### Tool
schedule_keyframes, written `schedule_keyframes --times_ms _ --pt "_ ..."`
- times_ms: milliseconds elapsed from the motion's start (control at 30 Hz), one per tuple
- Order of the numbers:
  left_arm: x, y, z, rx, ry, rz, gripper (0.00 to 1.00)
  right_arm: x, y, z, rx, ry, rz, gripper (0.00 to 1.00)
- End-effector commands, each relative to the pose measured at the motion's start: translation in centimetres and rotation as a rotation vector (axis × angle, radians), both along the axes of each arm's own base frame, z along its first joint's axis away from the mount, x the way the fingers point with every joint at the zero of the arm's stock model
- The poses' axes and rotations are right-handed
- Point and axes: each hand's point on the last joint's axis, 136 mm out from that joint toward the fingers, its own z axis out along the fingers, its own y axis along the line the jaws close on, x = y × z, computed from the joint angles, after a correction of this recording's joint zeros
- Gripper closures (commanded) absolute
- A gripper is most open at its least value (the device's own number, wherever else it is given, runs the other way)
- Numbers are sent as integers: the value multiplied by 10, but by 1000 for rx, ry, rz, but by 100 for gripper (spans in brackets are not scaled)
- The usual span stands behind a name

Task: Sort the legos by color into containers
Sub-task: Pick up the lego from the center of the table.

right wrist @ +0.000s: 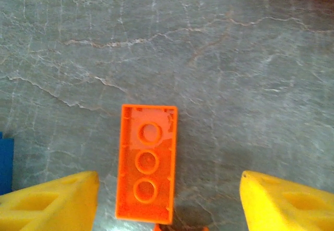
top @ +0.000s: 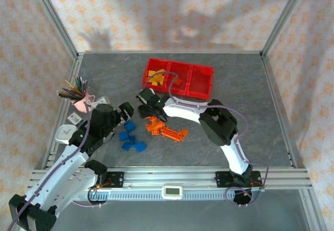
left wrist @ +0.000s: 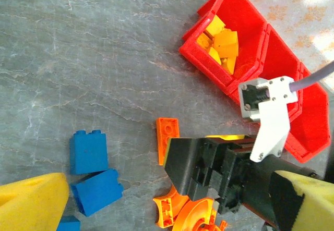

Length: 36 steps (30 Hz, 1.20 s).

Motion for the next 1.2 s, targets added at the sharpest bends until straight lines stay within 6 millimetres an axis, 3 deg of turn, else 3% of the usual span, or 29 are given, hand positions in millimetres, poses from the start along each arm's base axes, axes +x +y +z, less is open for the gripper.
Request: schedule_keyframes --times_ms 0,467,633,767,900,1033,1167 --pt "-6 9 -8 14 27 46 1 3 6 -3 -24 -7 6 33" --pt "-5 9 -9 6 24 47 1 8 8 -36 -116 -12 13 55" --pt "-4 6 -7 -1 22 33 1 10 11 -29 -85 -20 2 64" --pt "-3 3 -3 -6 13 19 1 15 14 -7 -47 -49 -12 69" --pt "1 -1 1 -7 5 1 1 20 19 31 54 -49 -17 70" --pt "6 -6 6 -14 -8 -18 1 37 2 63 93 -87 -81 70" --pt "14 -16 10 -34 -28 -52 0 64 -29 86 118 -119 -168 70"
